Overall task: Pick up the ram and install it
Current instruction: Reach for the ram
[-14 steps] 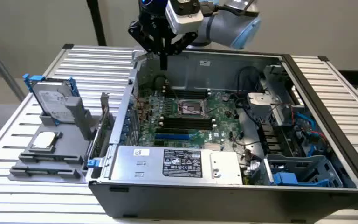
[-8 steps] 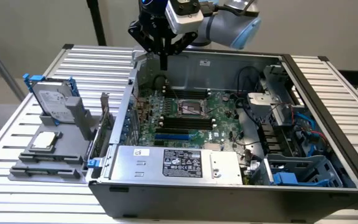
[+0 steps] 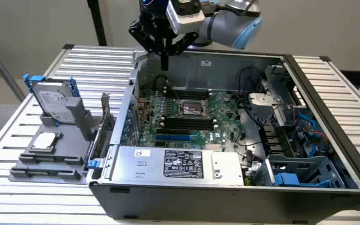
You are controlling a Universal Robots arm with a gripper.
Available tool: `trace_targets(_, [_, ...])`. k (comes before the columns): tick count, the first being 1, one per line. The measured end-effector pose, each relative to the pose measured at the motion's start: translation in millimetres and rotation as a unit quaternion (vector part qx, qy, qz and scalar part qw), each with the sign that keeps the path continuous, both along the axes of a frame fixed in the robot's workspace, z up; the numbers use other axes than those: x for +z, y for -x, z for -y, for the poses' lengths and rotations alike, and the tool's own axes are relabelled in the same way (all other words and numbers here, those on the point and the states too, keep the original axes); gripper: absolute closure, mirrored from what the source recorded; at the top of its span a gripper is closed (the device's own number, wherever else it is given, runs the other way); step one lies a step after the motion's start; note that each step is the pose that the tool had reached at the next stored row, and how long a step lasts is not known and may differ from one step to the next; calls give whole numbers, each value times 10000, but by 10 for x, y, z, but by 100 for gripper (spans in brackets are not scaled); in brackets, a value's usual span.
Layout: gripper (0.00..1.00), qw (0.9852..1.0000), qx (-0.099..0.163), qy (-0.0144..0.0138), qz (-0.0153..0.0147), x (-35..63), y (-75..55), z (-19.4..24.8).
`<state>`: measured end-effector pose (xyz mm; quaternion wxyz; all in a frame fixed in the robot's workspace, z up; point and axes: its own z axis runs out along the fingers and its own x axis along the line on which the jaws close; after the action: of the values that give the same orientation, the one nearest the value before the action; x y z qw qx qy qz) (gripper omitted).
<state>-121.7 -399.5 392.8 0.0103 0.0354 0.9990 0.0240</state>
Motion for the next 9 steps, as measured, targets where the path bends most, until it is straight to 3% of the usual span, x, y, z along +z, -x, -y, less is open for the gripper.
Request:
trace_targets(3, [89, 10000, 0, -1, 0, -1, 59, 44])
trace_targets(9, [89, 10000, 0, -1, 2, -2, 329, 137])
